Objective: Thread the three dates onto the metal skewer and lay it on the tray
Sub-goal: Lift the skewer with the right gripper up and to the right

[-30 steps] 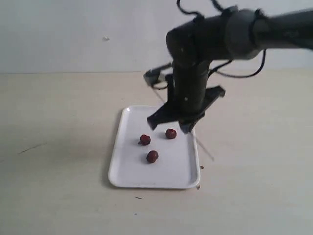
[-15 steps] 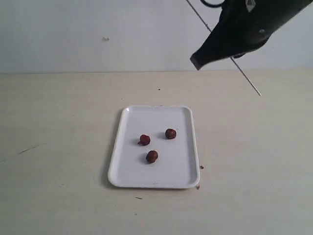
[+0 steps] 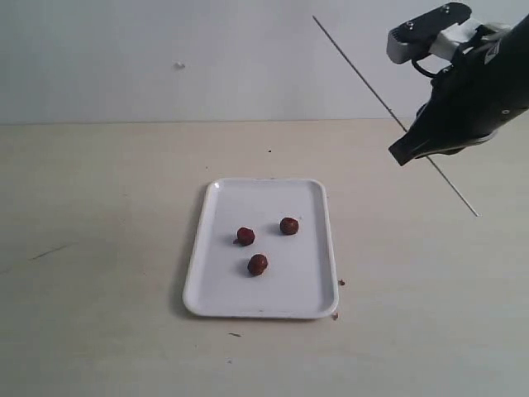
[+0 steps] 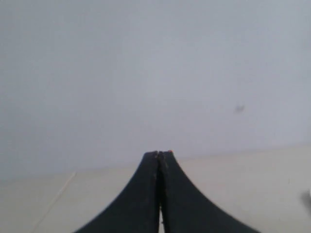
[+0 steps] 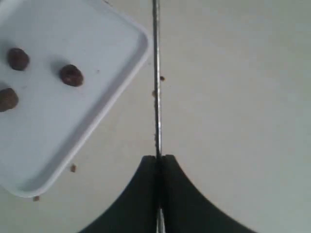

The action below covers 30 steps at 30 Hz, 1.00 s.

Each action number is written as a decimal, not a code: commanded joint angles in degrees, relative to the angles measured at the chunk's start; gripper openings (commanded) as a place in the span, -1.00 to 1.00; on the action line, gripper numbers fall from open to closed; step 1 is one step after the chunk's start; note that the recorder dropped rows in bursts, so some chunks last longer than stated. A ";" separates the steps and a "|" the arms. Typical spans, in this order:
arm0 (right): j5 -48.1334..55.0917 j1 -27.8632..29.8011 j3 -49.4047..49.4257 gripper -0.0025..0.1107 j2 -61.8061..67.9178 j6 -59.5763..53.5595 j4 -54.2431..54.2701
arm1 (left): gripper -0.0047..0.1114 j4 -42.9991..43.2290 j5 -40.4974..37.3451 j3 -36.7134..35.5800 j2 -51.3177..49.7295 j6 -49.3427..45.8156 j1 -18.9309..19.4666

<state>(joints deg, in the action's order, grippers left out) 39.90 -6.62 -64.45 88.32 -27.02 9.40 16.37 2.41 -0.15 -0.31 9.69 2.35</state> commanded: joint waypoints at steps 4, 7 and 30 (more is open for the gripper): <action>-1.14 0.36 0.07 -0.96 -0.36 -6.37 7.14 | -0.92 0.78 25.34 0.15 0.31 3.68 -0.26; -2.66 0.36 0.07 -0.96 -0.36 -6.37 7.13 | -0.92 1.21 31.02 0.15 0.31 24.65 -0.26; -3.79 0.36 0.07 -0.96 0.60 -6.39 8.46 | -0.92 -12.47 -28.23 59.14 -79.34 1.57 -12.79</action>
<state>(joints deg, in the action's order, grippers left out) 36.34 -6.51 -64.45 88.46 -32.74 17.91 3.63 -14.46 50.82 -69.63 17.44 -4.68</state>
